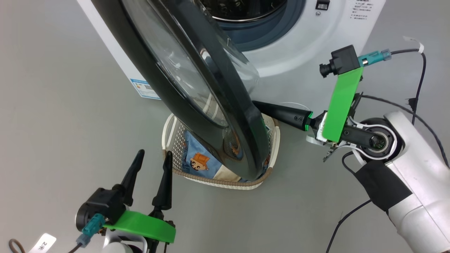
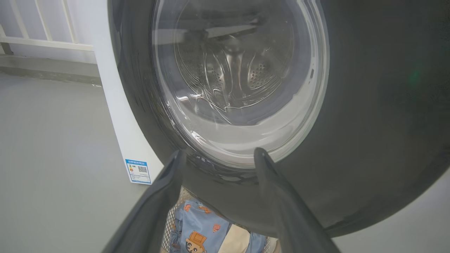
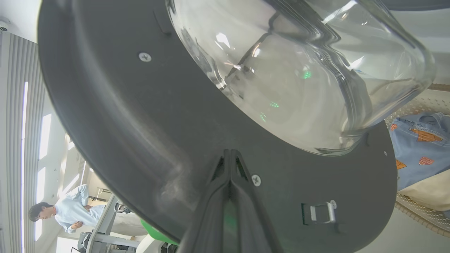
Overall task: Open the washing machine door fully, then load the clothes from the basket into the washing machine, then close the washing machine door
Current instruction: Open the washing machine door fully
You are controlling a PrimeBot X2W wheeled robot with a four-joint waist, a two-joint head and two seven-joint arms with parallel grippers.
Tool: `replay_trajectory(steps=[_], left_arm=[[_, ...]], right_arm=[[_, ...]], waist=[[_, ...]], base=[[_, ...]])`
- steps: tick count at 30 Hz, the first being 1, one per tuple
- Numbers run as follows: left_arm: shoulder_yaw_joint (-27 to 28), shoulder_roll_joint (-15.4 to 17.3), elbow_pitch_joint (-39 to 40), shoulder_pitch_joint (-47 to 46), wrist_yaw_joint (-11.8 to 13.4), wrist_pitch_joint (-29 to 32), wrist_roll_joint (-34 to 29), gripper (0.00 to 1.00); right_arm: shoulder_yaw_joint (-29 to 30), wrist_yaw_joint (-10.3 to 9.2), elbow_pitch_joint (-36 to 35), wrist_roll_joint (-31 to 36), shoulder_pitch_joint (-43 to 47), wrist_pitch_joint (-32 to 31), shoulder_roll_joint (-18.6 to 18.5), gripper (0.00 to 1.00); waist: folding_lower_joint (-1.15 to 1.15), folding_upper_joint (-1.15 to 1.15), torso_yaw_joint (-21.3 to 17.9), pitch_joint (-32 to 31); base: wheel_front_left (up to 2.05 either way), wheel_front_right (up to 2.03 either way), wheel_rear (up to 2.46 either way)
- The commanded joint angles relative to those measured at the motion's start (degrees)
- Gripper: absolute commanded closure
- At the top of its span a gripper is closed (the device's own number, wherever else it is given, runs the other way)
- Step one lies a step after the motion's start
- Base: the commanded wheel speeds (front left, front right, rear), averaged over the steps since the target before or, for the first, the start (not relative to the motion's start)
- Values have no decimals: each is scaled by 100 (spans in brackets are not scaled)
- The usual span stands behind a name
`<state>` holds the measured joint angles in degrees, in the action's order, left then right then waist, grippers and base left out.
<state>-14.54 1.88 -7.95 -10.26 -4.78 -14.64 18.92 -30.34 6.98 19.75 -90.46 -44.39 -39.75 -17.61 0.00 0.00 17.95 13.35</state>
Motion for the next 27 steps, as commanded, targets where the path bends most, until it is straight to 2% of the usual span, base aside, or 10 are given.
replay_trajectory(steps=[1, 12, 20, 24, 26, 27], left_arm=[[192, 99, 128, 3, 28, -36, -16, 0], [182, 99, 116, 74, 38, -36, -14, 0], [224, 99, 51, 92, -2, -36, -12, 0], [288, 99, 10, 123, -28, -36, -25, 0], [311, 99, -7, 138, -47, -36, -42, 0], [311, 99, -7, 138, -47, -36, -42, 0]], right_arm=[[-100, 51, -229, -39, 147, -33, 180, 100], [-195, 51, -362, -18, 350, -85, 349, 100], [-95, 51, -373, 58, 524, 151, 352, 100], [-55, 51, -384, 109, 646, 314, 320, 63], [-24, 51, -381, 120, 712, 400, 296, 53], [-24, 51, -381, 120, 712, 400, 296, 53]], waist=[[0, 0, 38, -38], [0, 0, 116, -172], [0, 0, 15, -253], [0, 0, -98, -312], [0, 0, -159, -351], [0, 0, -159, -351]], base=[[0, 0, 0], [0, 0, 0], [0, 0, 0], [0, 0, 0], [0, 0, 0], [0, 0, 0]])
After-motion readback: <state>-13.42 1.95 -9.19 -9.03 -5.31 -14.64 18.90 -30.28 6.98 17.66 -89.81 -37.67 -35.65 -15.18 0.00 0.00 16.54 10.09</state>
